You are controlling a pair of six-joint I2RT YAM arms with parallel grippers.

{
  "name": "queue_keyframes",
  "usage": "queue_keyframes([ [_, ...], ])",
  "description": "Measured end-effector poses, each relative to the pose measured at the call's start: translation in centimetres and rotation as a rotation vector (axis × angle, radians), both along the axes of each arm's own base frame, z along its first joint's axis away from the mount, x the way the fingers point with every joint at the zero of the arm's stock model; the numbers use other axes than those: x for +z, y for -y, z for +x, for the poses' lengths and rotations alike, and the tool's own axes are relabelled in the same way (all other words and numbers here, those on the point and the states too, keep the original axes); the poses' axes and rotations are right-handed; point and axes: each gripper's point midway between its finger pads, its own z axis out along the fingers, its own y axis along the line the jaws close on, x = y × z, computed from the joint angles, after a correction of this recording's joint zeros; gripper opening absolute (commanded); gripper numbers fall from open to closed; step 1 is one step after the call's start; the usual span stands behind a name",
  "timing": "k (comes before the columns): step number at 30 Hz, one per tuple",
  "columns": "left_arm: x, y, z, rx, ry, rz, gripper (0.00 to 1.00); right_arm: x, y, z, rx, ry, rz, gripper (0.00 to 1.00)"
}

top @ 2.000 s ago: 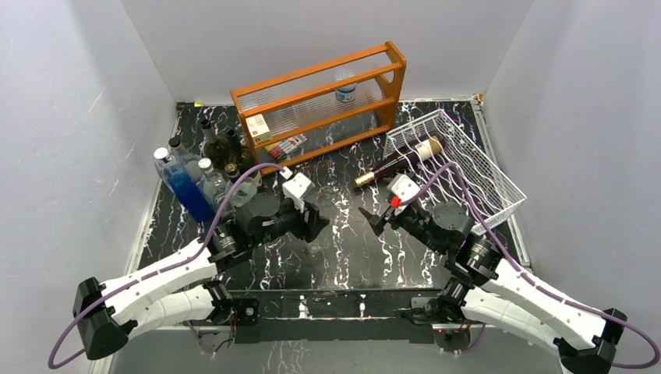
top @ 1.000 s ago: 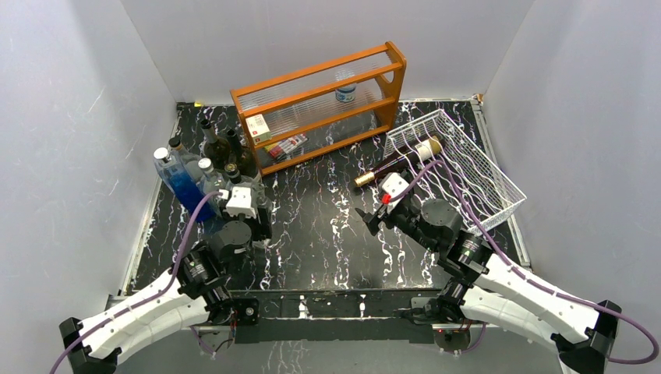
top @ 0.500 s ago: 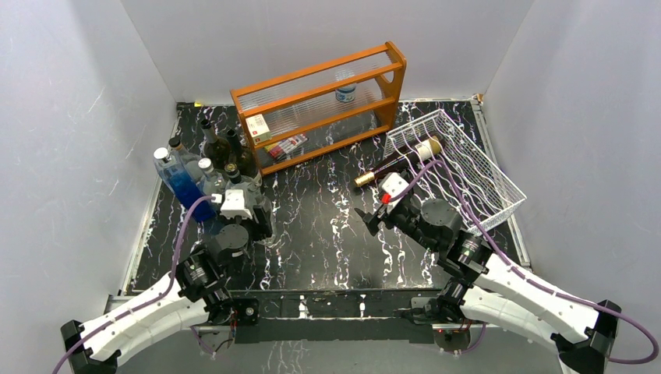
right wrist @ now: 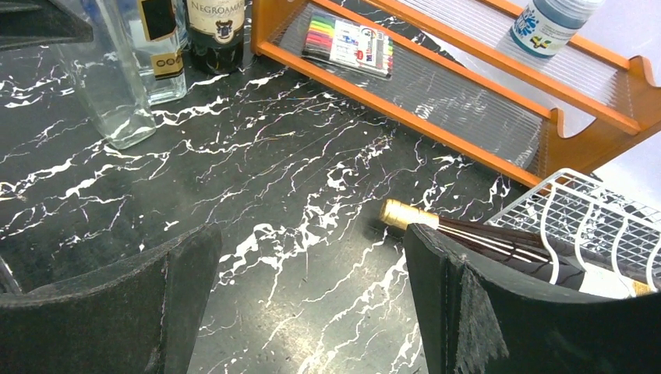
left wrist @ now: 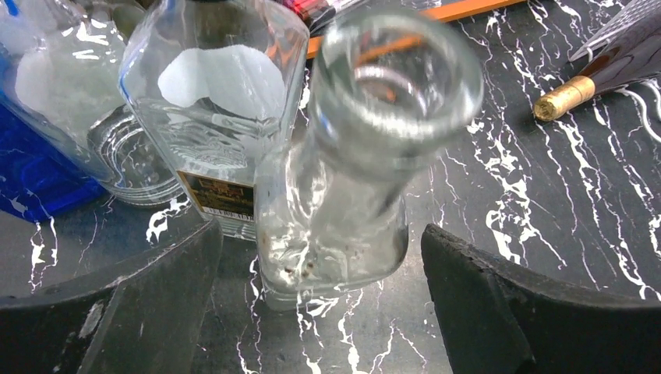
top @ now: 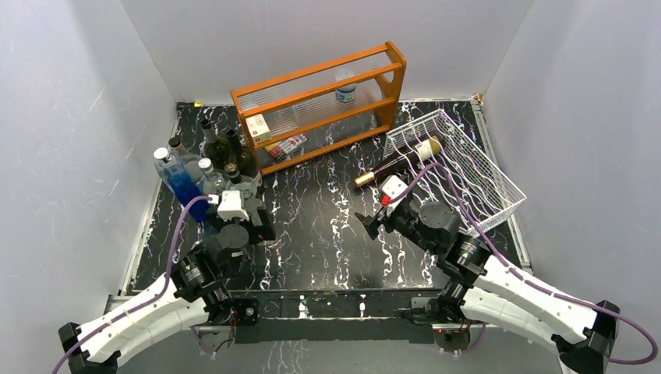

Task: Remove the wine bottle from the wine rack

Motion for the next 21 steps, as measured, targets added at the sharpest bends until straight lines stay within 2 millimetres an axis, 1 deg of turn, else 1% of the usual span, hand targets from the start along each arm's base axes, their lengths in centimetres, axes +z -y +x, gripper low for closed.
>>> queue_keyframes([
  [3,0.7,0.2,0.0,-0.005,-0.005,-0.005,0.98,-0.3,0.0,0.1,-0.012,-0.016,0.007,0.98],
  [5,1.3,0.6,0.1,-0.015,-0.015,-0.004,0.98,-0.6,0.2,0.5,-0.045,-0.039,0.014,0.98],
  [8,2.1,1.0,0.1,-0.027,-0.028,-0.003,0.98,-1.6,0.7,1.3,-0.123,-0.083,0.014,0.98],
  [11,3.0,1.4,-0.1,-0.049,-0.039,-0.008,0.98,-2.0,1.5,2.1,-0.204,-0.111,0.027,0.98],
  [14,3.9,1.5,-0.3,-0.064,-0.044,-0.020,0.98,-1.7,2.1,2.7,-0.272,-0.130,0.033,0.98],
  [18,5.5,1.5,-0.8,-0.088,-0.043,-0.036,0.98,-0.9,2.3,3.6,-0.344,-0.162,0.037,0.98],
  [21,7.5,1.4,-1.1,-0.124,-0.019,-0.024,0.98,-0.8,2.4,4.2,-0.386,-0.203,0.014,0.98],
])
